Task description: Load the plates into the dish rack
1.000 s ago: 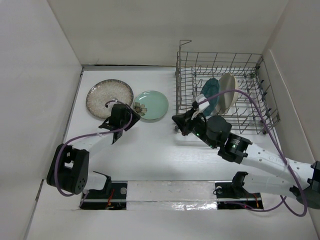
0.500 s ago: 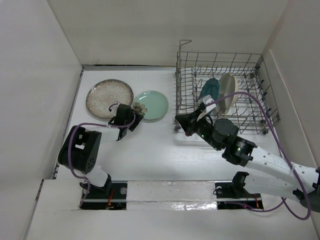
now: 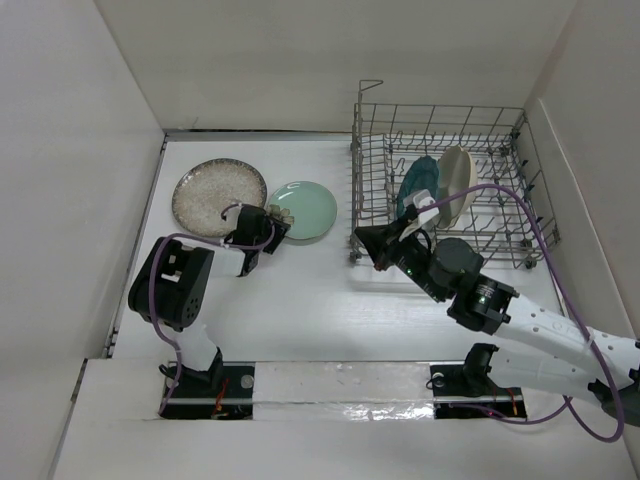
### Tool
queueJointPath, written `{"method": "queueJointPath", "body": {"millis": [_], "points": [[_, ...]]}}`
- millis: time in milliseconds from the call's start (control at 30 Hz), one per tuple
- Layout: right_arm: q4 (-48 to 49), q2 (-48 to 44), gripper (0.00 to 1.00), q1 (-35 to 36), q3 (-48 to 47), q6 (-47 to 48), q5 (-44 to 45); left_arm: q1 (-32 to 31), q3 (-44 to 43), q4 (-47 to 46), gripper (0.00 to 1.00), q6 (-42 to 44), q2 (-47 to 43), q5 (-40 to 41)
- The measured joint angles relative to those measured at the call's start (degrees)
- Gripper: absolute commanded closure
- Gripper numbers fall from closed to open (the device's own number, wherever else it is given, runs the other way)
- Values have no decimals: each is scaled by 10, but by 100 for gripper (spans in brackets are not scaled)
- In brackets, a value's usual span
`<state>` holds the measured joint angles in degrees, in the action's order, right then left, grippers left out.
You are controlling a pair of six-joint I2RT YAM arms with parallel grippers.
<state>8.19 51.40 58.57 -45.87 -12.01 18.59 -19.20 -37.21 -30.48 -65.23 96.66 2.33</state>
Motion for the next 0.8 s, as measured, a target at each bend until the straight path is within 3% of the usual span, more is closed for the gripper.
{"method": "queueJointPath", "body": {"millis": [200, 367, 600, 800], "points": [[2, -7, 100, 0, 13, 2, 8, -3, -7, -22, 77, -10, 24, 2], [2, -12, 100, 0, 18, 2, 11, -3, -7, -41, 100, -18, 38, 2], [2, -22, 100, 0, 18, 2, 13, -3, 15, -78, 100, -31, 34, 0], [1, -28, 100, 0, 18, 2, 14, -3, 78, -60, 100, -15, -61, 13]]}}
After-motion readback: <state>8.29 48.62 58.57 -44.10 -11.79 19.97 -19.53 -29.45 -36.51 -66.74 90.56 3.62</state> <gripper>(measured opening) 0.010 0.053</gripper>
